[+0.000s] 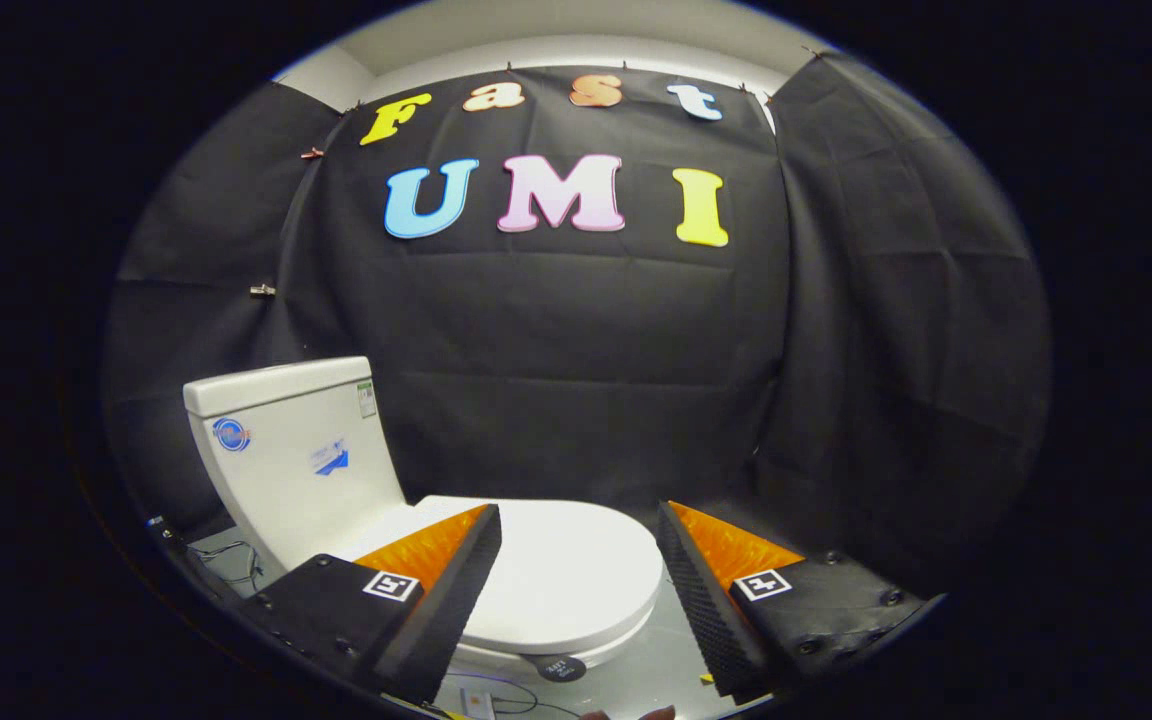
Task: Open the toilet lid.
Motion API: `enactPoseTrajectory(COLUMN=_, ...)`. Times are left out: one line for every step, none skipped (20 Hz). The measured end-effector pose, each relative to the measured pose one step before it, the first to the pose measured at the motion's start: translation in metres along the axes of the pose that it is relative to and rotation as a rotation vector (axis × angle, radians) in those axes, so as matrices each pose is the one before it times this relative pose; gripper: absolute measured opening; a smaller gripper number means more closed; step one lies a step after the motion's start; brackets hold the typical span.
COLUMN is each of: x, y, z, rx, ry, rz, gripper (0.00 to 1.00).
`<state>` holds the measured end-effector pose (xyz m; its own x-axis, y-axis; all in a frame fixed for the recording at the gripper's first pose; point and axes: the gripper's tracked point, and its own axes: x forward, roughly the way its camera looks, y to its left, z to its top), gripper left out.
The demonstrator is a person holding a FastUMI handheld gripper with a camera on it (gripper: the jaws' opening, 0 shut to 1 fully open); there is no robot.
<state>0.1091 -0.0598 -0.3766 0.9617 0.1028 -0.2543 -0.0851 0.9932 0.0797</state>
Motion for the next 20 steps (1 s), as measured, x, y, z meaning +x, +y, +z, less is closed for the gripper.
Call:
enactPoseTrajectory(x=0.00776, y=-0.00573, z=-0.01533, rx=0.03257, ry=0.04283, rz=0.00546, gripper=0.98)
enactPoseTrajectory(x=0.0062, y=-0.00658, z=-0.01567, rx=0.02435, ry=0.04301, rz=0.00197, gripper=0.99)
enactPoseTrajectory(x=0.00355, y=-0.00658, z=-0.01453, rx=0.02029, ry=0.0359, rz=0.00459, gripper=0.99)
enactPoseTrajectory(x=0.00433, y=-0.00512, z=-0.01134, rx=0.02498, ry=0.03391, rz=0.0094, gripper=0.99)
enactPoseTrajectory(x=0.00264, y=-0.00503, z=-0.01162, rx=0.03382, ry=0.03388, rz=0.00599, gripper=0.99)
enactPoseTrajectory(x=0.00254, y=-0.00375, z=-0.00947, rx=0.04252, ry=0.02774, rz=0.0087, gripper=0.99)
enactPoseTrajectory(x=0.00153, y=-0.0031, z=-0.00914, rx=0.05147, ry=0.02771, rz=0.01378, gripper=0.99)
enactPoseTrajectory(x=0.00097, y=-0.00277, z=-0.01201, rx=0.05699, ry=0.04317, rz=0.01306, gripper=0.99)
enactPoseTrajectory(x=0.0009, y=-0.00658, z=-0.01413, rx=0.05515, ry=0.0403, rz=0.00075, gripper=0.99)
enactPoseTrajectory(x=0.00174, y=-0.00468, z=-0.01115, rx=0.05241, ry=0.03541, rz=0.0052, gripper=0.99)
enactPoseTrajectory(x=0.00071, y=-0.00313, z=-0.01045, rx=0.05182, ry=0.03156, rz=0.0054, gripper=0.99)
enactPoseTrajectory(x=0.00298, y=-0.0022, z=-0.01008, rx=0.05487, ry=0.03216, rz=0.01042, gripper=0.99)
enactPoseTrajectory(x=0.00375, y=-0.00254, z=-0.01062, rx=0.06057, ry=0.03717, rz=0.01012, gripper=0.99)
enactPoseTrajectory(x=0.00418, y=-0.00083, z=-0.00796, rx=0.06638, ry=0.03312, rz=0.01955, gripper=0.99)
enactPoseTrajectory(x=0.00261, y=-0.00213, z=-0.00626, rx=0.06968, ry=0.02253, rz=0.01695, gripper=0.99)
enactPoseTrajectory(x=0.00516, y=-0.00479, z=-0.00351, rx=0.06468, ry=0.01866, rz=0.01517, gripper=0.99)
enactPoseTrajectory(x=0.00311, y=-0.00535, z=-0.00528, rx=0.0595, ry=0.02644, rz=0.01337, gripper=0.99)
enactPoseTrajectory(x=0.00404, y=-0.0034, z=-0.00566, rx=0.05219, ry=0.02506, rz=0.01095, gripper=0.99)
enactPoseTrajectory(x=0.00196, y=-0.00246, z=-0.00584, rx=0.04438, ry=0.02702, rz=0.01479, gripper=0.98)
enactPoseTrajectory(x=0.0041, y=0.00041, z=-0.00576, rx=0.04171, ry=0.0285, rz=0.02149, gripper=0.99)
